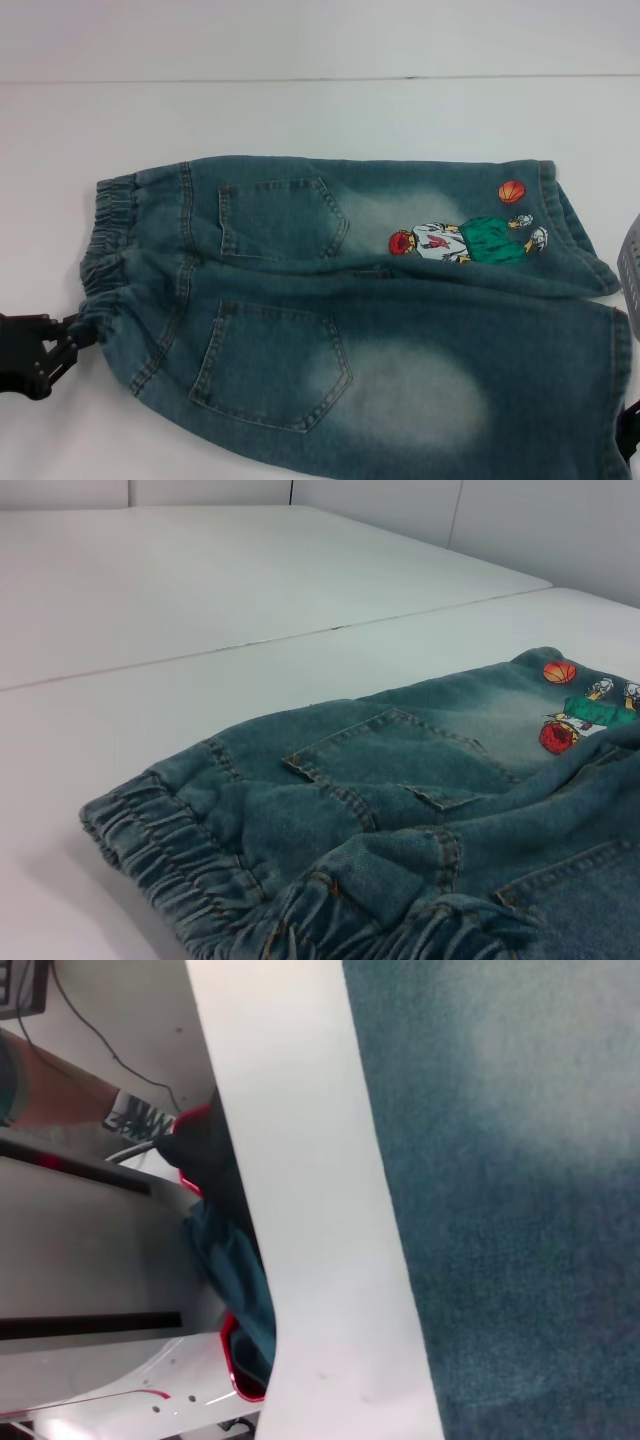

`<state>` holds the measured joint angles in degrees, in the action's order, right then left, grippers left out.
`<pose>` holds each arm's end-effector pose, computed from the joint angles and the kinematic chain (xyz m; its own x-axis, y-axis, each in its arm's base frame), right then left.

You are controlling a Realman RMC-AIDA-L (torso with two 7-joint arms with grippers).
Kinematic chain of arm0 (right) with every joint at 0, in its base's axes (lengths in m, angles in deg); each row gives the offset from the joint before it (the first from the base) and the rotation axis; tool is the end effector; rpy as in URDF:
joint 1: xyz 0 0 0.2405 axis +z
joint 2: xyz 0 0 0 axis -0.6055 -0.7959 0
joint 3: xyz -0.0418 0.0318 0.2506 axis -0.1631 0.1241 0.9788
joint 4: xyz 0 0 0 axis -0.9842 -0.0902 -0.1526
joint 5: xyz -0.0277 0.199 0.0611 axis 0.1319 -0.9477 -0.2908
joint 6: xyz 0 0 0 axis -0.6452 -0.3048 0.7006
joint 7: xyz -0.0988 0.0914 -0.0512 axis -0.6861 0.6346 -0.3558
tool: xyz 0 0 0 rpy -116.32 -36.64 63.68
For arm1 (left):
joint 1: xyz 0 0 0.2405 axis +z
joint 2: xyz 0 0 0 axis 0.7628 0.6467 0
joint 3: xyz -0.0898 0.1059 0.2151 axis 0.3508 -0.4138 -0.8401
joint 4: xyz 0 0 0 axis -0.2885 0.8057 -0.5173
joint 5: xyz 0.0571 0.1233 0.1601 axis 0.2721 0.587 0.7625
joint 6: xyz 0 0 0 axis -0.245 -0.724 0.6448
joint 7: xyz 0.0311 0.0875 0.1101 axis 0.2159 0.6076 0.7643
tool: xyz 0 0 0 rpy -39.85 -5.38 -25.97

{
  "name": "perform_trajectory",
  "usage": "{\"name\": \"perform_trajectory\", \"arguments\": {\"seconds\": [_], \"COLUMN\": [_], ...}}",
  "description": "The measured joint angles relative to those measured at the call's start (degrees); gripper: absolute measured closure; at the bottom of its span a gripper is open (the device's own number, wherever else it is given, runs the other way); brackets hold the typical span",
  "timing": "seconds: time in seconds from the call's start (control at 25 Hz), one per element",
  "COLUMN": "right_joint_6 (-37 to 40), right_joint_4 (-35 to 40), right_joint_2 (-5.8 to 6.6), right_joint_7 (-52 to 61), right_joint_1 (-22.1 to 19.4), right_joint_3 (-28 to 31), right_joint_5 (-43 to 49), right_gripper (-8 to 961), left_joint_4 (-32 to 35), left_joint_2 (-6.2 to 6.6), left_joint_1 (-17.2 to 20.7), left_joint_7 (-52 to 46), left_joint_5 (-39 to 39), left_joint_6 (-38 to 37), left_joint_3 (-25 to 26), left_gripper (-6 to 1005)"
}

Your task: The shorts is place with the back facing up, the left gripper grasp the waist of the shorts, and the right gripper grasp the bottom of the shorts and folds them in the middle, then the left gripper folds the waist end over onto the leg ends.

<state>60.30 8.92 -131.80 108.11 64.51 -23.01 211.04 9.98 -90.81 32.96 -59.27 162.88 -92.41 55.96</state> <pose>0.2532 0.2698 0.0201 0.7622 -0.3367 0.5529 -0.4319 -0.9007 0.0470 -0.3670 0.2481 0.0311 0.7900 0.4312 0.4358 0.6033 -0.6732 -0.4275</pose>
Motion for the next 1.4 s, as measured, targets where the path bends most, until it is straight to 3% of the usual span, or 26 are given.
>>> {"name": "perform_trajectory", "arguments": {"seconds": [0.24,0.68,0.88,1.0,1.2,1.4], "right_joint_6": [-0.1,-1.5,-2.45,-2.74,-3.16,-3.33], "right_joint_4": [-0.7,0.17,0.21,0.21,0.37,0.66], "right_joint_2": [-0.25,-0.26,-0.26,-0.26,-0.26,-0.08], "right_joint_7": [1.11,1.39,1.37,1.35,-0.33,-6.21], "right_joint_1": [-0.44,-2.9,-3.06,-3.07,-3.45,-3.91], "right_joint_3": [-1.93,-2.41,-2.39,-2.58,-2.28,3.9], "right_joint_5": [-1.18,-4.97,-5.32,-5.23,-5.6,-6.23], "right_gripper": [97,335,549,791,907,902], "left_joint_4": [0.0,-0.05,-0.56,-0.64,-0.7,-0.81], "left_joint_2": [0.0,0.0,0.04,0.06,0.09,0.09], "left_joint_1": [-0.03,-0.1,-0.12,-0.08,0.04,0.13], "left_joint_7": [0.0,0.8,1.3,1.4,1.41,1.2], "left_joint_5": [0.0,-0.35,-0.4,-0.43,-0.44,-0.76], "left_joint_6": [0.06,0.13,-0.08,-0.25,-0.35,-0.43], "left_joint_3": [0.0,0.0,0.06,0.2,0.37,0.65], "left_gripper": [881,880,880,880,880,880]}}
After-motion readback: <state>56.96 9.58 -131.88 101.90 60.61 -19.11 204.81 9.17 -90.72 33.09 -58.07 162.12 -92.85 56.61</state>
